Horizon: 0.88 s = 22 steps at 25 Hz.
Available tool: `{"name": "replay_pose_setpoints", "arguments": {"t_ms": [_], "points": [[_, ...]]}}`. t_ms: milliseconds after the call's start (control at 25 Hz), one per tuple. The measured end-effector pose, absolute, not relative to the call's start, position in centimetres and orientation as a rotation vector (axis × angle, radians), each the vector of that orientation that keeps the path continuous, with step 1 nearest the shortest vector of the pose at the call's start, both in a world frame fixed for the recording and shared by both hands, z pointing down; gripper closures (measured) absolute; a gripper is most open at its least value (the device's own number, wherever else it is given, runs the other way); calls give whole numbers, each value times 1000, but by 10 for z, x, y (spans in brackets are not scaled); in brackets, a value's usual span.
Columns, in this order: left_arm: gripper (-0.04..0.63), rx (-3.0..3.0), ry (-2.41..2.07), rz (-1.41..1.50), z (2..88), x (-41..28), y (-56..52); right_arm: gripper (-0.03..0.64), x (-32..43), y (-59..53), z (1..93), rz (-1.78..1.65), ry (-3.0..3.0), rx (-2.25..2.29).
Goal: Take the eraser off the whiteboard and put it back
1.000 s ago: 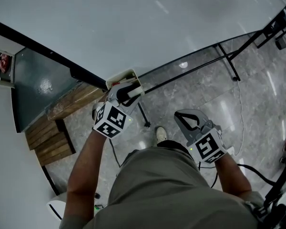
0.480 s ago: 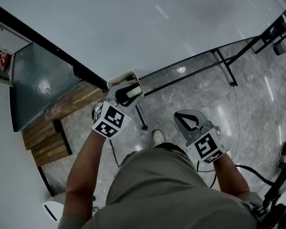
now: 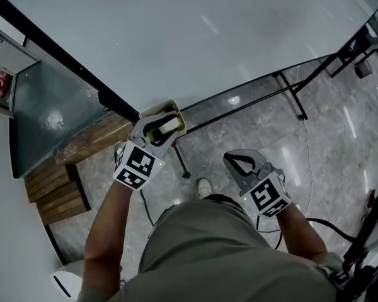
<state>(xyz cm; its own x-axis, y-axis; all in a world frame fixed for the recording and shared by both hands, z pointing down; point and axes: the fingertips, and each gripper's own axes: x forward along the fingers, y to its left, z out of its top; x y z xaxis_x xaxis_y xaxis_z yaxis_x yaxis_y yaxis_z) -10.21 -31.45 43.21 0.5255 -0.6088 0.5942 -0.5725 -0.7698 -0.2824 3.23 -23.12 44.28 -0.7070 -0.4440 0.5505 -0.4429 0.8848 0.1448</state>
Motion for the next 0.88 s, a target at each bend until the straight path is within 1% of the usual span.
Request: {"name": "replay_pose_setpoints", "arguments": {"t_ms": [600, 880], "points": [[434, -2638, 1102, -996, 383, -112, -309, 615, 23, -227, 437, -25, -2473, 599], [434, -2627, 1082, -876, 344, -118, -273, 615, 8, -197, 430, -48, -2455, 614]]}}
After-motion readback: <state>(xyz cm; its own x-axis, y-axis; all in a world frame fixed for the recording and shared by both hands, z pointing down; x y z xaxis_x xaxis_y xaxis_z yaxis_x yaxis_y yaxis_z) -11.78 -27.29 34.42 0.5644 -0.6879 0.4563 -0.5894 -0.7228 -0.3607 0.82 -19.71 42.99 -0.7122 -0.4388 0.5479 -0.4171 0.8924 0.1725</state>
